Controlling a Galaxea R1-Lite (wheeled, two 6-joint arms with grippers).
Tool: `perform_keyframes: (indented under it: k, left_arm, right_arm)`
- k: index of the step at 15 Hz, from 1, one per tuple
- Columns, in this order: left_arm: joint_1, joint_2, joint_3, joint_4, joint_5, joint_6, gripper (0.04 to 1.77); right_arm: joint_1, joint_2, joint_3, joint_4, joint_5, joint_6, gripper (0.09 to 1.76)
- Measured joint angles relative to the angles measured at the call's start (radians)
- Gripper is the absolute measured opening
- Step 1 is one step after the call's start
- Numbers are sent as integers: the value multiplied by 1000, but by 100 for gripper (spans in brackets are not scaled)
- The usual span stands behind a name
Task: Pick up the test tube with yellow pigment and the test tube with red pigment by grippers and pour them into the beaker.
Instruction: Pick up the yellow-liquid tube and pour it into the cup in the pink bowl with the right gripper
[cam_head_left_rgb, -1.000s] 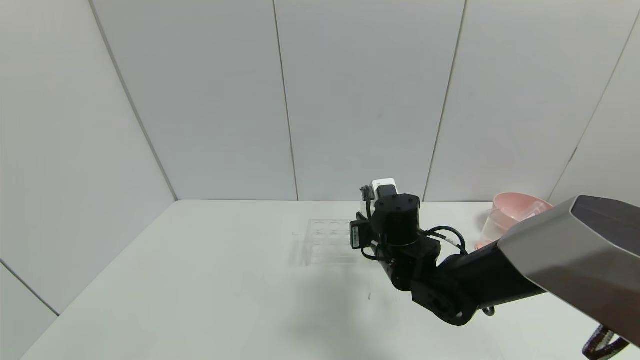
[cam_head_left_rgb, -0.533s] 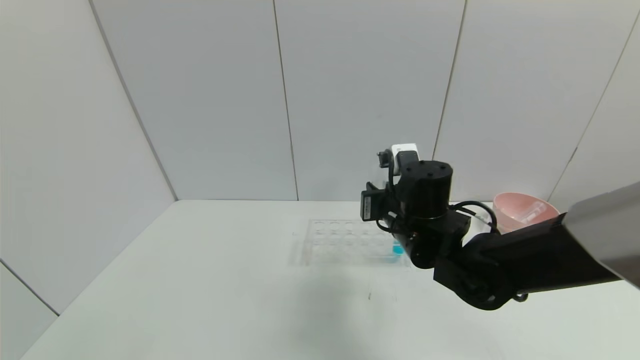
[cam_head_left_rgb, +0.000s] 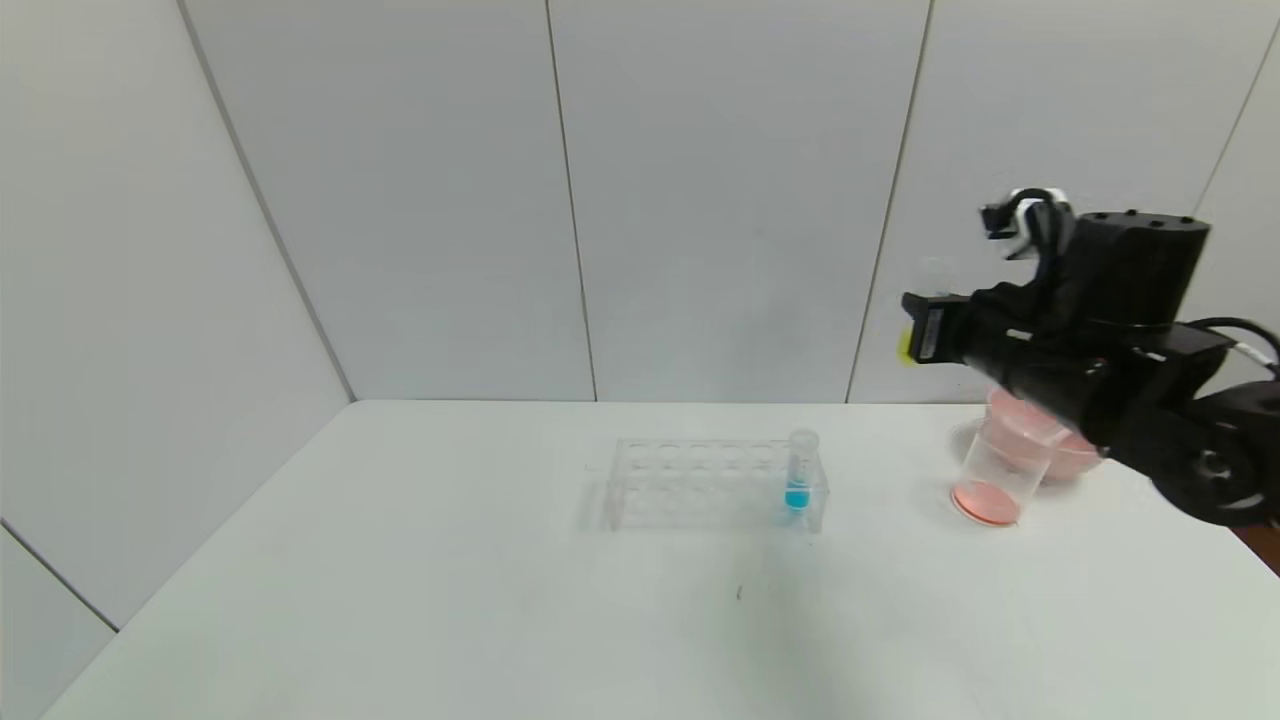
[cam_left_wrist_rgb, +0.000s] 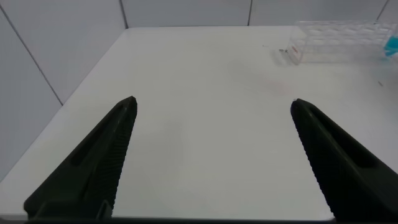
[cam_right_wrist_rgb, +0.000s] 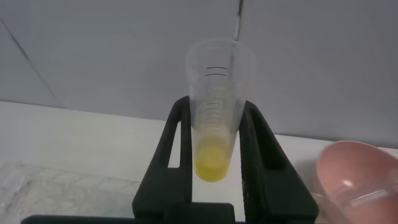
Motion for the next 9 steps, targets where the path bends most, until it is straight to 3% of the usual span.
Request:
perform_keyframes:
  k: [5, 9]
  left_arm:
    - [0, 0, 0, 0, 0, 0, 176]
    - [0, 0, 0, 0, 0, 0, 176]
  right_arm:
    - [-337, -95, 72, 2, 275, -43, 51]
    - [-517, -82, 73, -16, 464, -341, 51]
